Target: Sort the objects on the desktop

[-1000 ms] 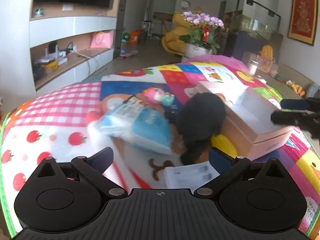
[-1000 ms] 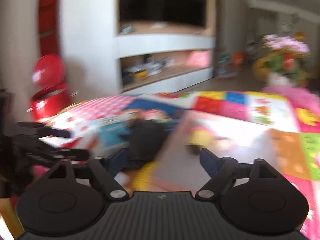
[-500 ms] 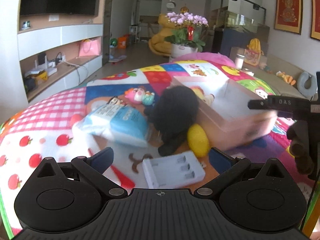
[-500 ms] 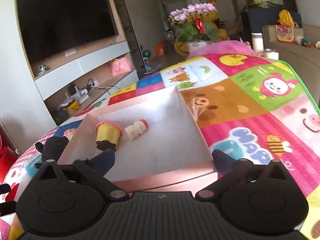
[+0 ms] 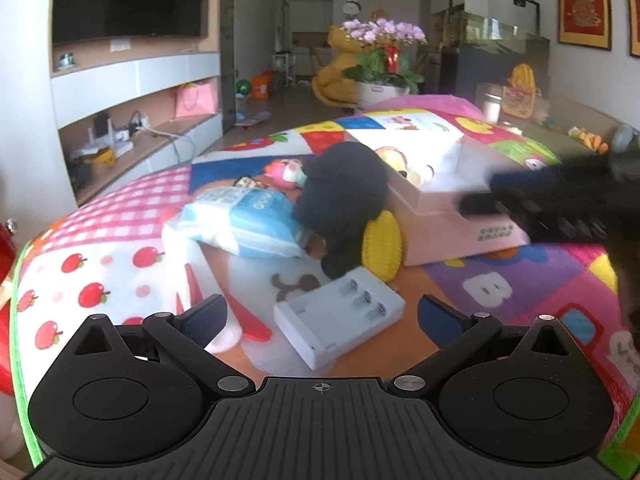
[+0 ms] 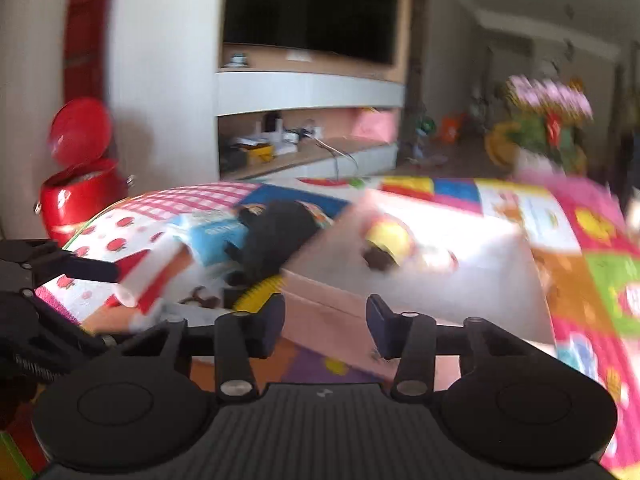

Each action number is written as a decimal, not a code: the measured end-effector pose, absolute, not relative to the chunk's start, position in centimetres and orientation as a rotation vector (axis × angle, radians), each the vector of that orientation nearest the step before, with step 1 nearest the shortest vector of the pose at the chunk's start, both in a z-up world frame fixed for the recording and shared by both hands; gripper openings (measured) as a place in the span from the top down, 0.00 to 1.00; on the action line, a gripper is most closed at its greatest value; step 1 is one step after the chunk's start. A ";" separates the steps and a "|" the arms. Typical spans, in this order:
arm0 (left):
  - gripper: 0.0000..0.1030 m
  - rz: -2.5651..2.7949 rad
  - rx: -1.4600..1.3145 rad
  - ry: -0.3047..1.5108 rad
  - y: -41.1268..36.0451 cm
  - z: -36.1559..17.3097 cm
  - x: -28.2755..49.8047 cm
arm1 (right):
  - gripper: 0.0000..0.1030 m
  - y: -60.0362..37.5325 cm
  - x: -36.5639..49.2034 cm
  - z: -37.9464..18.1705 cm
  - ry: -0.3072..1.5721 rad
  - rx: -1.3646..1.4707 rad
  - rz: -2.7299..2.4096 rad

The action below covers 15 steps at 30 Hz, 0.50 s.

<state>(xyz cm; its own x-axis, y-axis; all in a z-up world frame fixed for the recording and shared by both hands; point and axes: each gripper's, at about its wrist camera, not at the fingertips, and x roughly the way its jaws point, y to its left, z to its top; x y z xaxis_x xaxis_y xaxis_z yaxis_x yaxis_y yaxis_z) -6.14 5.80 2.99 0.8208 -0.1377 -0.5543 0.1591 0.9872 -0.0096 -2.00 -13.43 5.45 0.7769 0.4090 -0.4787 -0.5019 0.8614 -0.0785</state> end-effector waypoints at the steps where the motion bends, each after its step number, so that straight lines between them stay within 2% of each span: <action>1: 0.00 -0.164 0.043 0.590 5.7 2.8 -6.3 | 0.57 -12.5 -1.8 5.8 0.453 -0.235 0.499; 4: 0.00 -0.188 0.027 0.602 5.5 2.2 -6.4 | 0.55 -9.9 0.3 7.1 0.462 -0.258 0.544; 6: 0.00 -0.200 0.018 0.602 5.3 1.9 -6.6 | 0.50 -8.2 2.6 7.4 0.484 -0.261 0.546; 9: 0.00 -0.219 0.006 0.594 5.5 1.9 -7.0 | 0.47 -5.9 5.8 7.1 0.593 -0.267 0.528; 11: 0.00 -0.218 -0.007 0.590 5.9 2.0 -7.2 | 0.40 -4.8 7.5 6.8 0.601 -0.263 0.532; 13: 0.00 -0.212 -0.014 0.598 6.2 1.9 -7.2 | 0.29 -4.0 8.6 6.8 0.584 -0.259 0.544; 15: 0.00 -0.214 -0.021 0.608 6.4 1.8 -7.1 | 0.29 -3.2 9.8 6.7 0.631 -0.246 0.571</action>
